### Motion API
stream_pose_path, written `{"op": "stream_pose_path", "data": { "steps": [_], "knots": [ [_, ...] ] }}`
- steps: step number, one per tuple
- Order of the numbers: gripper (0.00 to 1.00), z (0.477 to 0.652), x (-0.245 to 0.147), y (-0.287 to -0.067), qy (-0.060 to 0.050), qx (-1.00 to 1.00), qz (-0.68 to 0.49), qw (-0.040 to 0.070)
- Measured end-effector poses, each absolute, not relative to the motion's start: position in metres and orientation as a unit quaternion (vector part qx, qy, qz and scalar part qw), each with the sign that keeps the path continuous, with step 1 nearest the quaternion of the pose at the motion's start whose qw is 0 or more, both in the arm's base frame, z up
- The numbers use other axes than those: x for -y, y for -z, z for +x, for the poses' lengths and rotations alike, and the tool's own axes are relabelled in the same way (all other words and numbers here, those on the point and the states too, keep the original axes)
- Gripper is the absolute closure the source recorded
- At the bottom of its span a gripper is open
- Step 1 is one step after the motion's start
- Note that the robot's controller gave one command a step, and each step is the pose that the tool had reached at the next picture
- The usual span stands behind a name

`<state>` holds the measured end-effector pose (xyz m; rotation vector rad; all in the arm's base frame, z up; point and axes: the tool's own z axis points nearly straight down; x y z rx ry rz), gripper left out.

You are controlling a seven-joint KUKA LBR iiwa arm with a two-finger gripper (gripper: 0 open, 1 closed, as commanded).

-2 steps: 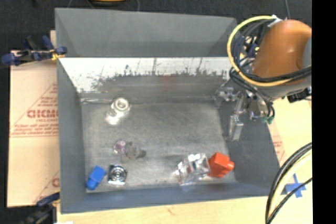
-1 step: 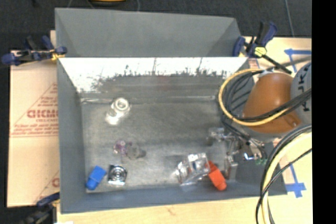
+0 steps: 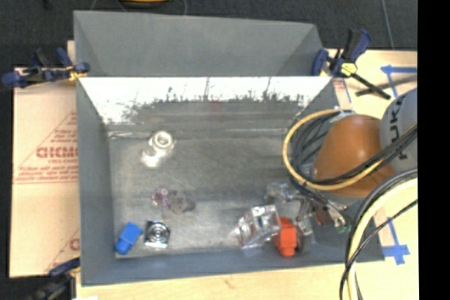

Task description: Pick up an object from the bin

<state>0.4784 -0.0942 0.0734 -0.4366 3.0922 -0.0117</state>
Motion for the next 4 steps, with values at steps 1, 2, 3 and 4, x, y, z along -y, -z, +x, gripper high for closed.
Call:
{"op": "stream_pose_path", "data": {
  "steps": [1,2,3,4],
  "knots": [
    [0.00,0.478,0.072,-0.073,0.004,-0.960,-0.279,0.008],
    [0.00,0.479,0.073,-0.072,0.003,-0.885,-0.465,0.006],
    [0.00,0.480,0.049,-0.071,0.003,-0.876,-0.483,0.005],
    [0.00,0.480,0.031,-0.072,0.002,-0.880,-0.475,0.005]
  ]
}}
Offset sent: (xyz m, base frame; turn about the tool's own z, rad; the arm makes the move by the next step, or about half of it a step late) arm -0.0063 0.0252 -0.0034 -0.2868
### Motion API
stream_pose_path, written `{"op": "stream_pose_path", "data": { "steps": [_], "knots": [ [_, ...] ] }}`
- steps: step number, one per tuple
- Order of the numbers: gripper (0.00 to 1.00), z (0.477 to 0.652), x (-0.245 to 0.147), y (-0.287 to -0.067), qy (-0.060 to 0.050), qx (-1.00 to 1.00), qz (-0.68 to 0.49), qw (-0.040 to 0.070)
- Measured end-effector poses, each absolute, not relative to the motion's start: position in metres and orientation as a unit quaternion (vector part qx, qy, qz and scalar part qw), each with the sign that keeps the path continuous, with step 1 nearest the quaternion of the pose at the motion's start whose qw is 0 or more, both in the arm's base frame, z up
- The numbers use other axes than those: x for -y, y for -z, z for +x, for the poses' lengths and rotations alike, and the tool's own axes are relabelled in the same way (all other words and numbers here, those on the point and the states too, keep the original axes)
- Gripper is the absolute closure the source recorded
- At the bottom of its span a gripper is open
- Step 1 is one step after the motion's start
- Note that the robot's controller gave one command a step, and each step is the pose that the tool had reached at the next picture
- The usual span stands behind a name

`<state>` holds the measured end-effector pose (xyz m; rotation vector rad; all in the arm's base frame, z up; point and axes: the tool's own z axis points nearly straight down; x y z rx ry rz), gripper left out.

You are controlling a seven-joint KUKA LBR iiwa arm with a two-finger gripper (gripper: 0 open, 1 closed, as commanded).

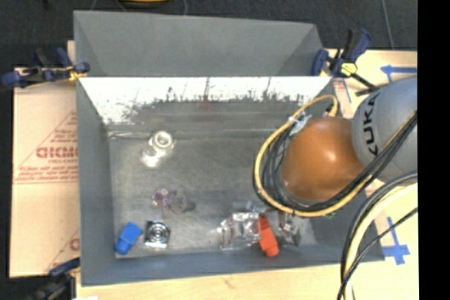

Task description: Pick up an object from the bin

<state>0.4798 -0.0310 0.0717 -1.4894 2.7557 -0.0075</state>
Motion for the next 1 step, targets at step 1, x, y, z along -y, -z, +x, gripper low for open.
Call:
{"op": "stream_pose_path", "data": {
  "steps": [1],
  "knots": [
    [0.00,0.4882,-0.0018,-0.0773,0.014,-0.732,-0.681,0.021]
  ]
}}
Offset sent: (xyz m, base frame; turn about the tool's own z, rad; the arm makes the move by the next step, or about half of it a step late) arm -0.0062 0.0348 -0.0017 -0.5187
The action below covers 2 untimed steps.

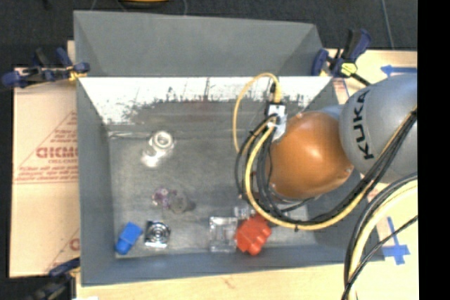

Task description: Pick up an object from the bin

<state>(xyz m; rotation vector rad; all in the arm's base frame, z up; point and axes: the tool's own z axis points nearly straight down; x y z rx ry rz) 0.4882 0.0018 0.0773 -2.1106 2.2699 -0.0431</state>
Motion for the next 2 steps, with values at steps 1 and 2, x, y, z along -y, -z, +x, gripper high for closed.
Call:
{"op": "stream_pose_path", "data": {
  "steps": [1,2],
  "knots": [
    [1.00,0.4763,-0.0033,-0.0712,0.002,-0.731,-0.683,0.004],
    [0.00,0.4744,-0.0037,-0.0702,0.000,-0.731,-0.682,0.002]
  ]
}}
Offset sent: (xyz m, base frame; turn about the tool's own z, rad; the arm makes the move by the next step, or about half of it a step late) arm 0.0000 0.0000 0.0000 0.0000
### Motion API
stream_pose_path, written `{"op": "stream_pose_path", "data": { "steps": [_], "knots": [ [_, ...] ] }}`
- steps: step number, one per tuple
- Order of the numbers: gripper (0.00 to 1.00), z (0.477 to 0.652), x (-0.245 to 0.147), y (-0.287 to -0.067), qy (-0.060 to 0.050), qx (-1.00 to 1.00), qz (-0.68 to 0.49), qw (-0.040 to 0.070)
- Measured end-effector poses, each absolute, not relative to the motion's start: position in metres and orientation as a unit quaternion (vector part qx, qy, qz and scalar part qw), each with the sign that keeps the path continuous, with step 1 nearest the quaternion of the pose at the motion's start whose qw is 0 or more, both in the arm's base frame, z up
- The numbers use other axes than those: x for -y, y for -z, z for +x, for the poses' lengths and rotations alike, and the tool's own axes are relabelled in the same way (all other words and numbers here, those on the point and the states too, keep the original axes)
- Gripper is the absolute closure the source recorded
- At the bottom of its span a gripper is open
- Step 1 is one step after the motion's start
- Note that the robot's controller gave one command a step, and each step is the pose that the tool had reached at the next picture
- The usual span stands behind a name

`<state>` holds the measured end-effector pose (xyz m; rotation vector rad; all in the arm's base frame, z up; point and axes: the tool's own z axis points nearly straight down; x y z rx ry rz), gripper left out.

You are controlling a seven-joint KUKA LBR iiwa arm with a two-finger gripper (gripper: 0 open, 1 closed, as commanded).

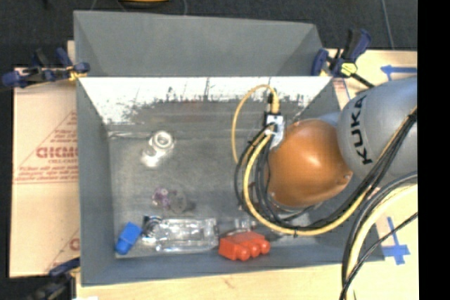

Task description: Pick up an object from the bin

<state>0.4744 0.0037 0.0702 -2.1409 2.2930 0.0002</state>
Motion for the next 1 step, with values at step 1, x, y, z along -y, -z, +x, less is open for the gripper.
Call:
{"op": "stream_pose_path", "data": {
  "steps": [1],
  "knots": [
    [0.00,0.4756,-0.0364,-0.0830,0.001,-0.602,-0.798,0.002]
  ]
}}
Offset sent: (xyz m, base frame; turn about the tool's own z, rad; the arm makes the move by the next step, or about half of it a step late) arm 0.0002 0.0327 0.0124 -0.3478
